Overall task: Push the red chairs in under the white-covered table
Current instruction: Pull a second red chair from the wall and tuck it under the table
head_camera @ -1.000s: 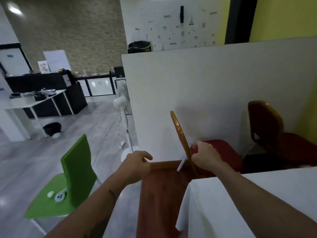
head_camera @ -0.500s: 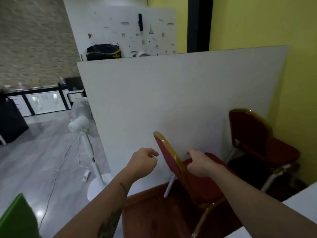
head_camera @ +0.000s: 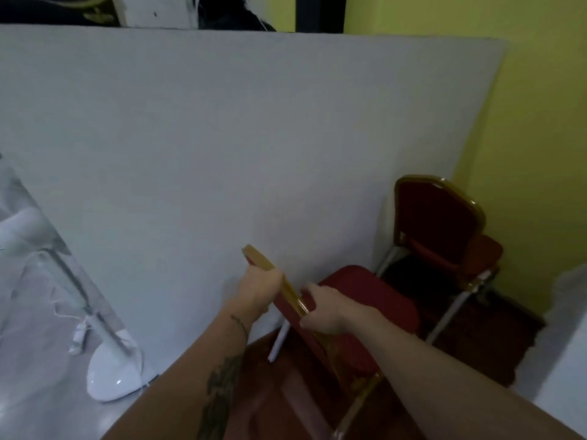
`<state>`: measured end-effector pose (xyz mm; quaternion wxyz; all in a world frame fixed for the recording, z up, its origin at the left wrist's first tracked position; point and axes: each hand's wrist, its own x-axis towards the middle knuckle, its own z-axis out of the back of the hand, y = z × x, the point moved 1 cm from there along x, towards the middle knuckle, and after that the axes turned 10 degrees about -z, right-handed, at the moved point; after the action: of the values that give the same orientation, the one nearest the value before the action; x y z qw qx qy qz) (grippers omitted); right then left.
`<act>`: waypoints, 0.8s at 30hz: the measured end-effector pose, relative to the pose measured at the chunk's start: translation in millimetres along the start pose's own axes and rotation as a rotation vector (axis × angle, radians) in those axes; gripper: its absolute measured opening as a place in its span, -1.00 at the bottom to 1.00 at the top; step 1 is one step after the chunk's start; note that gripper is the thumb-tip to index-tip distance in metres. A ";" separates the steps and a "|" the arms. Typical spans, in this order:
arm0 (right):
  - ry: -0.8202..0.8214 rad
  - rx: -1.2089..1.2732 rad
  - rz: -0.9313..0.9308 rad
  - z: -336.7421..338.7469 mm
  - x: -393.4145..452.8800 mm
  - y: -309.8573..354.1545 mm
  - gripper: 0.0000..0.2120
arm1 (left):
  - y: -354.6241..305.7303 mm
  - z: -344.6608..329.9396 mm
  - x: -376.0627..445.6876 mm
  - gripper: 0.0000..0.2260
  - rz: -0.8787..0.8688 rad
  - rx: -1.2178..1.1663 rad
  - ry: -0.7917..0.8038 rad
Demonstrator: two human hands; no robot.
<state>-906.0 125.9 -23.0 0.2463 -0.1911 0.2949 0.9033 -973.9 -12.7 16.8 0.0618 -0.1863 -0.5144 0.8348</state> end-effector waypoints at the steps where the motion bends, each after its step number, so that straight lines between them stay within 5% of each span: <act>1: 0.012 0.016 -0.009 -1.6 6.0 2.9 -0.30 | 1.6 -4.5 14.7 -0.87 0.040 -0.047 0.025; 2: 0.020 0.027 -0.023 -4.2 11.6 5.2 -0.35 | 6.7 -10.3 30.5 -0.91 0.070 -0.094 0.045; 6: -0.022 -0.007 -0.157 -22.6 27.4 8.3 -0.53 | 52.0 -39.8 102.4 -0.41 0.153 -0.225 0.097; 9: -0.116 -0.046 -0.273 -30.4 35.1 9.5 -0.70 | 46.3 -42.6 108.0 -0.26 0.153 -0.341 0.094; 12: -0.126 -0.071 -0.346 -25.0 41.0 19.3 -0.82 | 33.6 -38.5 114.8 -0.25 0.152 -0.402 0.123; 16: -0.136 -0.085 -0.433 -18.3 45.6 33.8 -0.72 | 29.5 -36.5 127.7 -0.17 0.183 -0.402 0.194; 24: -0.153 -0.048 -0.531 -22.5 52.3 47.4 -0.76 | 27.2 -35.9 153.8 -0.41 0.129 -0.261 0.384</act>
<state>-970.0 95.7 -44.8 0.4913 -0.1986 0.1937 0.8256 -1099.9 50.1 -59.7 0.0806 -0.3803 -0.5838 0.7128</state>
